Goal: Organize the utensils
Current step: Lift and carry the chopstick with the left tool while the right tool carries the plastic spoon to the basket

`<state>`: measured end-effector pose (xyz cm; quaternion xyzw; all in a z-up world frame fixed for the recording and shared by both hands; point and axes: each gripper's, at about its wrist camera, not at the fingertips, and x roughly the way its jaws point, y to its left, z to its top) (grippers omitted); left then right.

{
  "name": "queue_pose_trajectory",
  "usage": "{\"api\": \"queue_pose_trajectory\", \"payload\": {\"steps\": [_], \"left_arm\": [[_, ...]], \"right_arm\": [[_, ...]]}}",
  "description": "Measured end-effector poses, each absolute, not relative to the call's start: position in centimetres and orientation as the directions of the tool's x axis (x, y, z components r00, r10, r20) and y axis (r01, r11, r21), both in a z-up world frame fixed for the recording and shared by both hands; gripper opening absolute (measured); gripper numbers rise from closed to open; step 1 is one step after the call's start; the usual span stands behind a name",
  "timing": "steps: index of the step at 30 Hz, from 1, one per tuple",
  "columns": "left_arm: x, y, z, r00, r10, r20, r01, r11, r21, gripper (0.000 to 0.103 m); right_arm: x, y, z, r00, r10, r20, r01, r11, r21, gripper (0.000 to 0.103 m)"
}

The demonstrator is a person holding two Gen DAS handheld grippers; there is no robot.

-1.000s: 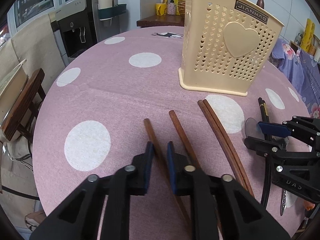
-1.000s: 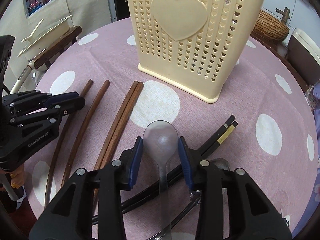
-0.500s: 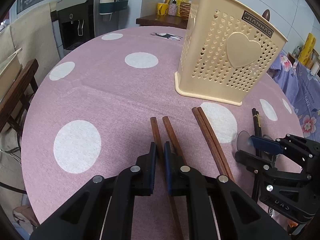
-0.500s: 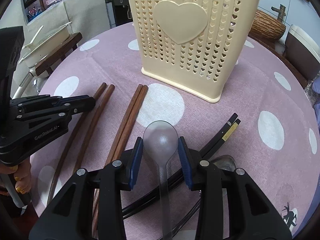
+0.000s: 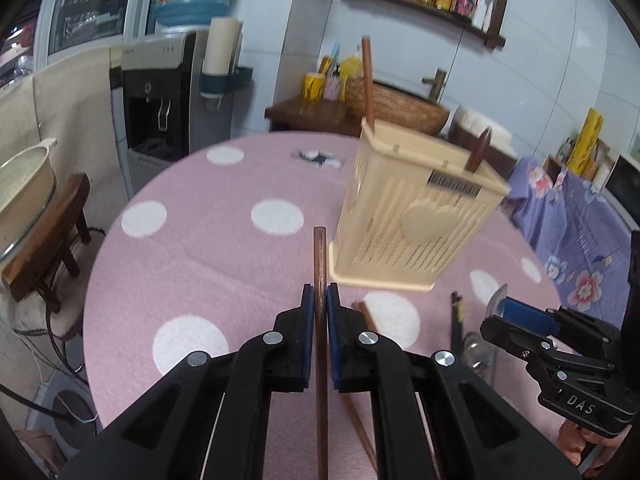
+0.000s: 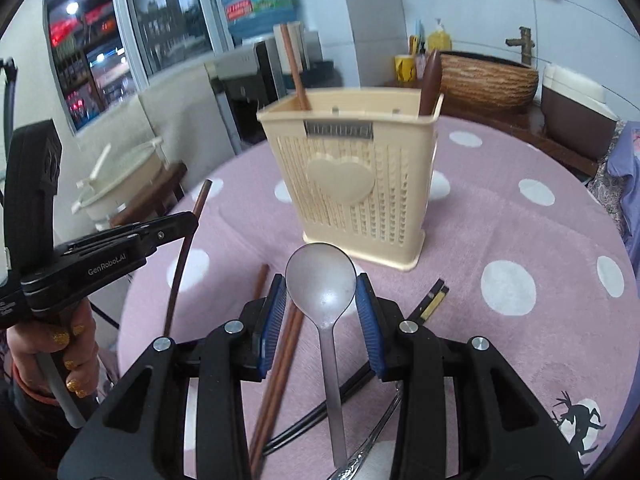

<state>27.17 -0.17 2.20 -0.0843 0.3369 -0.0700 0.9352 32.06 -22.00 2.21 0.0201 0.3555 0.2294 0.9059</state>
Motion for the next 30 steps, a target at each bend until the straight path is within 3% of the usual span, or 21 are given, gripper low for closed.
{"api": "queue_pose_trajectory", "payload": {"steps": [7,30], "left_arm": [[25.9,0.3,5.7,0.827,-0.195,-0.527,0.093,0.973,-0.213,0.007],[24.8,0.6,9.1,0.878,-0.212,-0.429,0.127,0.968,-0.218,0.007]], "right_arm": [[30.9,-23.3,4.8,0.681,0.461,-0.569,-0.396,0.885,0.243,0.036],[30.2,-23.5,6.1,0.707,0.484,-0.516,-0.399,0.875,0.274,0.036]]}}
